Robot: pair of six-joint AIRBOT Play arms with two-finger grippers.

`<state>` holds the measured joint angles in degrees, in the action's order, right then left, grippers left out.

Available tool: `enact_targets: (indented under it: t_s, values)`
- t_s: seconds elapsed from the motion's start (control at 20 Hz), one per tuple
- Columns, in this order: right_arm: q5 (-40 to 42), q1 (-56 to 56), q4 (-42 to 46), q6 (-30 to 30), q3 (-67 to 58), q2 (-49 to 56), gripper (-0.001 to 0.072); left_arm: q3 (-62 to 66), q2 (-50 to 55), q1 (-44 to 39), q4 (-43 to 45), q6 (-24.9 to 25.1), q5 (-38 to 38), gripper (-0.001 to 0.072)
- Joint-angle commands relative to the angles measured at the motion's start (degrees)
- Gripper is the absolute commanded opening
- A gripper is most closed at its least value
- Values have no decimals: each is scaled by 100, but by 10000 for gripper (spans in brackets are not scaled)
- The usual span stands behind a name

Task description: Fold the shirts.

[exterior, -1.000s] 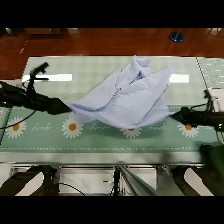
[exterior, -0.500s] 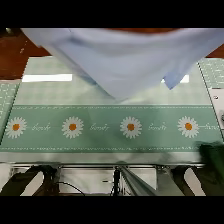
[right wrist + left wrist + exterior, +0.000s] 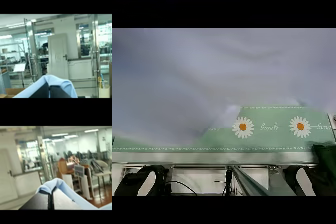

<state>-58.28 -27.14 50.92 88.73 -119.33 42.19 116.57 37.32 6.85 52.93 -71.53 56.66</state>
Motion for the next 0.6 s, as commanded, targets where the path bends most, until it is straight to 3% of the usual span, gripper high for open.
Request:
enact_targets:
  t_s: [0.0,0.15,0.35,0.4,0.55]
  values:
    - [-706,4,437,168,-203,-291,21,63,-595,2,531,-334,179,15]
    - [-2286,4,800,223,-203,-426,21,63,-802,2,1134,-935,1381,15]
    - [-4511,2,831,-57,-195,-155,22,-26,-575,2,1320,-1045,3182,15]
    - [-4813,13,859,-57,-120,-17,21,-120,-463,2,1318,-1047,3473,15]
    - [-4717,15,920,-127,584,238,21,-846,-96,2,1287,-1191,3864,15]
